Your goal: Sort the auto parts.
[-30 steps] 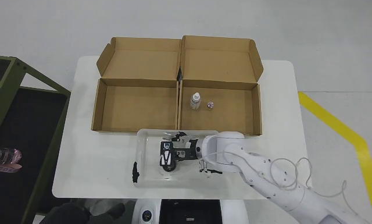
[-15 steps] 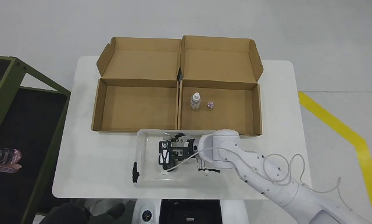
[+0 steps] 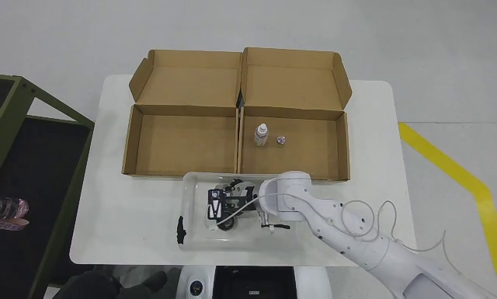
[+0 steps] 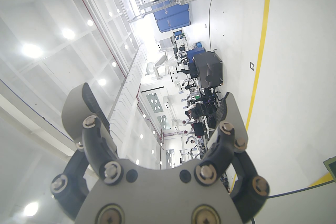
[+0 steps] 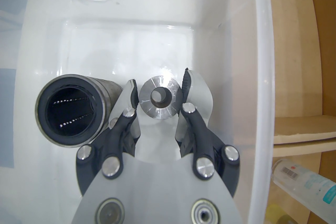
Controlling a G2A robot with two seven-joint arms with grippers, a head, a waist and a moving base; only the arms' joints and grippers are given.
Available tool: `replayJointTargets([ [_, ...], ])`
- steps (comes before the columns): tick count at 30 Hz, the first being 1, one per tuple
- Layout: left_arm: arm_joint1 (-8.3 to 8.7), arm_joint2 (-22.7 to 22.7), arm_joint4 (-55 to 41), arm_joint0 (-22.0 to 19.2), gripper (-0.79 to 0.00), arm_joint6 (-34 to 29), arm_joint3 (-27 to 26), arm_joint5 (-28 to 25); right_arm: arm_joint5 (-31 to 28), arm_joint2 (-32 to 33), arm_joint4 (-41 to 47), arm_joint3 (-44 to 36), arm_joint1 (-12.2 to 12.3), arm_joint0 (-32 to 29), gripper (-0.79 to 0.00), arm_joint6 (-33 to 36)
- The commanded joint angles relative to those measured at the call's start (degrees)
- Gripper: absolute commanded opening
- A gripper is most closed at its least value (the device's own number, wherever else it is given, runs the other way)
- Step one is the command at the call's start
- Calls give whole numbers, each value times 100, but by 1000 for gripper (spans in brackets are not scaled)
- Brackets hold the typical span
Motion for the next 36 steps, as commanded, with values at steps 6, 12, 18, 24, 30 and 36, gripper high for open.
replayJointTargets([
  [6, 0, 0, 0, 0, 0, 0, 0, 0, -23, -9, -1, 77, -60, 17, -613, 19],
  [12, 0, 0, 0, 0, 0, 0, 0, 0, -86, 42, 21, 3, -80, -13, -785, 24],
  [18, 0, 0, 0, 0, 0, 0, 0, 0, -173, 188, 50, -285, -49, -119, -785, -1],
  [24, 0, 0, 0, 0, 0, 0, 0, 0, -257, 369, 95, -605, -5, -248, -785, -108],
  [30, 0, 0, 0, 0, 0, 0, 0, 0, -331, 523, 86, -950, 28, -330, -785, -201],
  [36, 0, 0, 0, 0, 0, 0, 0, 0, -381, 680, 238, -1102, 35, -368, -785, -426],
])
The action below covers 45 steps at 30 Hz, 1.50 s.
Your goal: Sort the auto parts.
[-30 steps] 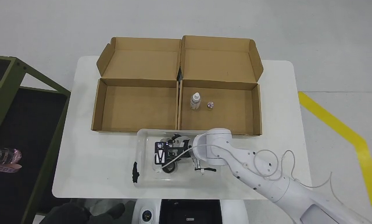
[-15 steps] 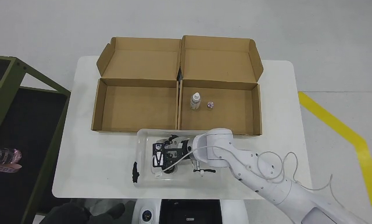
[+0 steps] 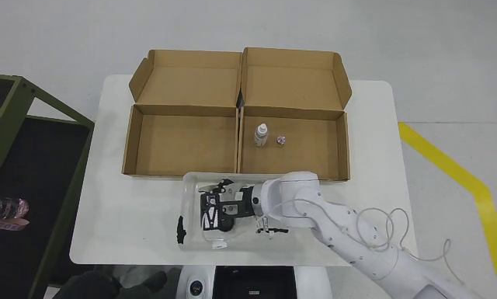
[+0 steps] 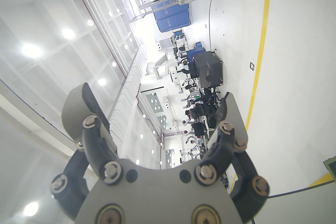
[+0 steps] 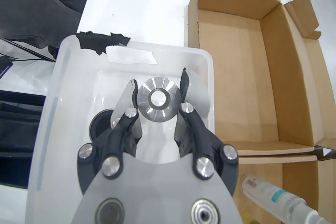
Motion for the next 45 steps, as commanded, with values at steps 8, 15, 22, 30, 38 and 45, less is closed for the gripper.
replayJointTargets([
  [8, 0, 0, 0, 0, 0, 0, 0, 0, 7, 320, 356, 42, -12, 100, -785, -373],
  [15, 0, 0, 0, 0, 0, 0, 0, 0, 62, 612, 659, 125, -15, 193, -785, -570],
  [22, 0, 0, 0, 0, 0, 0, 0, 0, 146, 785, 908, 228, -32, 252, -785, -716],
  [30, 0, 0, 0, 0, 0, 0, 0, 0, 314, 828, 981, 564, -82, 381, -785, -780],
  [38, 0, 0, 0, 0, 0, 0, 0, 0, 502, 675, 1060, 1158, -217, 719, -785, -905],
  [45, 0, 0, 0, 0, 0, 0, 0, 0, 733, 488, 1065, 1595, -372, 1105, -785, -899],
])
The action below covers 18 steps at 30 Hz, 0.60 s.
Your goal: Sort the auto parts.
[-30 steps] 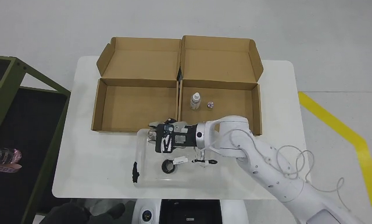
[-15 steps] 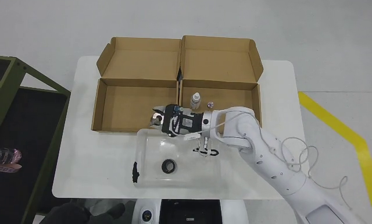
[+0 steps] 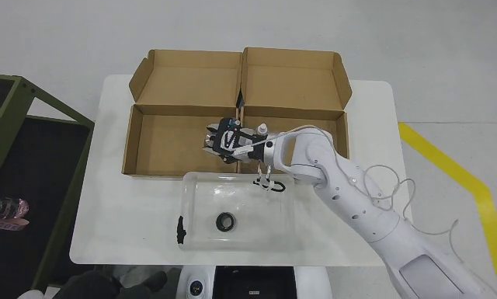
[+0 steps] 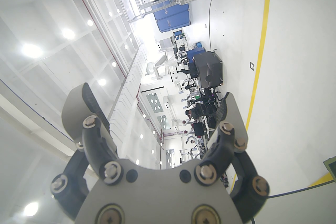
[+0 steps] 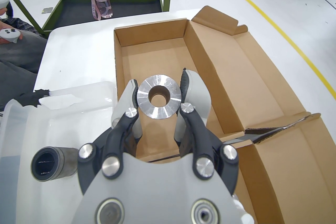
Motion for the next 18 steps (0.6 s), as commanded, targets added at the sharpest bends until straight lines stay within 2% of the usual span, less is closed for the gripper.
replayJointTargets([
  [1, 0, 0, 0, 0, 0, 0, 0, 0, 49, -60, 3, 128, -44, 103, -785, 8],
  [18, 0, 0, 0, 0, 0, 0, 0, 0, 468, -675, -295, 1375, -496, 821, -785, 24],
])
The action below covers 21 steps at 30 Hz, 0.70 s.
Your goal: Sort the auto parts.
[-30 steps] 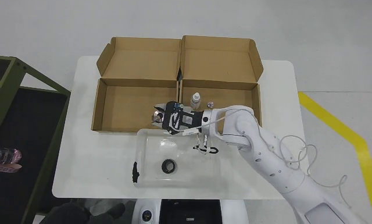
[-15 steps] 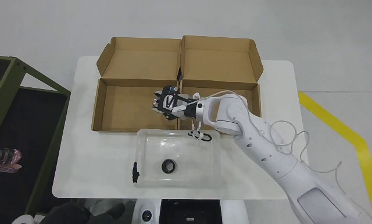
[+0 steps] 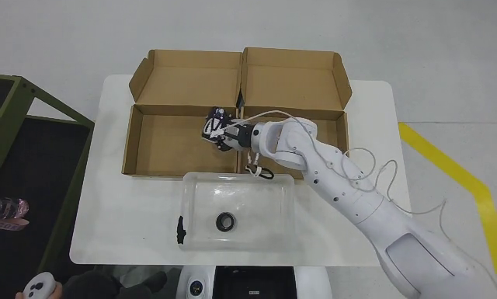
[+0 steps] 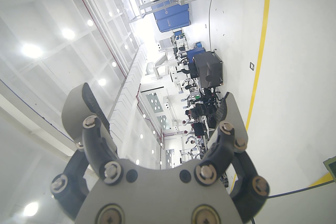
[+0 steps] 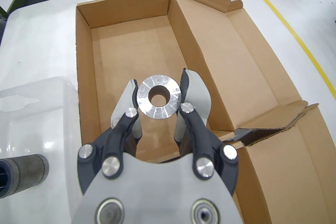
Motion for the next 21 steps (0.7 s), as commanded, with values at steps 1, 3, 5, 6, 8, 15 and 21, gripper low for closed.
replayJointTargets([
  [1, 0, 0, 0, 0, 0, 0, 0, 0, 51, -68, -32, 158, -55, 73, -785, 21],
  [3, 0, 0, 0, 0, 0, 0, 0, 0, 121, -154, -109, 316, -122, 163, -785, 63],
  [5, 0, 0, 0, 0, 0, 0, 0, 0, 198, -229, -127, 443, -190, 219, -785, 70],
  [6, 0, 0, 0, 0, 0, 0, 0, 0, 219, -266, -154, 511, -222, 255, -785, 95],
  [8, 0, 0, 0, 0, 0, 0, 0, 0, 266, -335, -196, 643, -283, 311, -785, 155],
  [15, 0, 0, 0, 0, 0, 0, 0, 0, 407, -495, -313, 1094, -479, 476, -785, 279],
  [21, 0, 0, 0, 0, 0, 0, 0, 0, 459, -622, -438, 1341, -637, 580, -785, 346],
])
